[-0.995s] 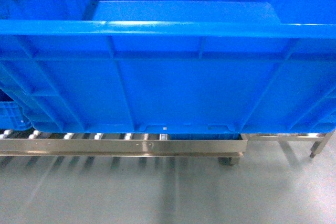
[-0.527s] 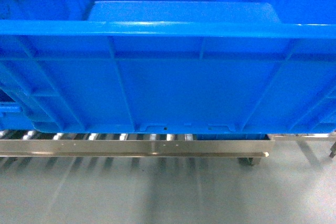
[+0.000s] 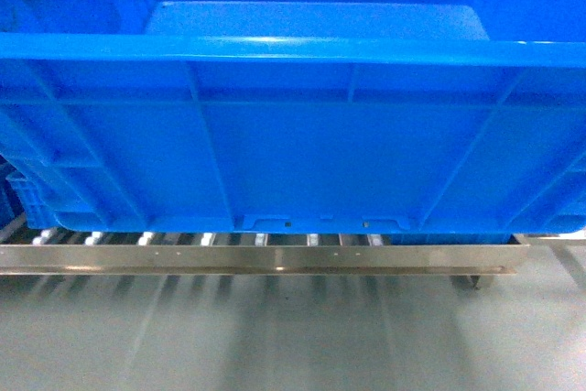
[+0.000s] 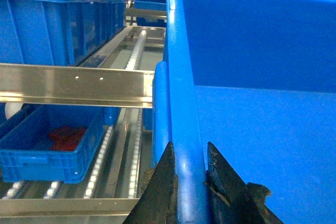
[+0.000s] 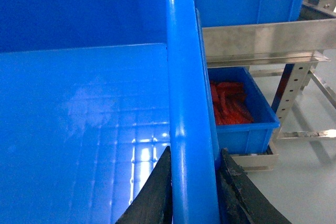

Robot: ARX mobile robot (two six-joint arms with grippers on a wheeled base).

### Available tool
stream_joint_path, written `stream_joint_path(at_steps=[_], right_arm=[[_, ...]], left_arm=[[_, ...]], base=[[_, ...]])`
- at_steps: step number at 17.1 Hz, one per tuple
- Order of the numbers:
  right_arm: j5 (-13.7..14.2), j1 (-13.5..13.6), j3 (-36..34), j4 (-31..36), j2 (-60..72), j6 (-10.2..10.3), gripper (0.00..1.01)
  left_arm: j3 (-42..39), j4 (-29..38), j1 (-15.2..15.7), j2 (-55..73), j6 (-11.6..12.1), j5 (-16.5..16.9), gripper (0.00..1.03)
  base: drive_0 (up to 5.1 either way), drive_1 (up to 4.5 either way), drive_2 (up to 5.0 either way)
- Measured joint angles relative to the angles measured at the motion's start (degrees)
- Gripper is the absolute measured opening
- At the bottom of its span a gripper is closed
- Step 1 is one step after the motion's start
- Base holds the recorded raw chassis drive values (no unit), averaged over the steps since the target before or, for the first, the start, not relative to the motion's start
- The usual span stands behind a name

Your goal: Place box next to blue box on left shelf

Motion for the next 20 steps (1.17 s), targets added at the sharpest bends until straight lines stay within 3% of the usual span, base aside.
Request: stream_joint_path(at_steps=[10, 20], right_arm=[[0.02, 0.0, 0.0, 0.13, 0.0, -0.07, 0.16], [0.11, 0.28, 0.0, 0.07, 0.0, 0.02, 0.16]], left_arm=[[0.0, 0.0, 0.0, 0.0, -0.02, -0.07, 0.09], [0.0, 0.02, 0.24, -0.11, 0.02, 0.02, 0.09]], base=[[-4.9, 2.52, 2.5], [0.0, 0.0, 0.0]])
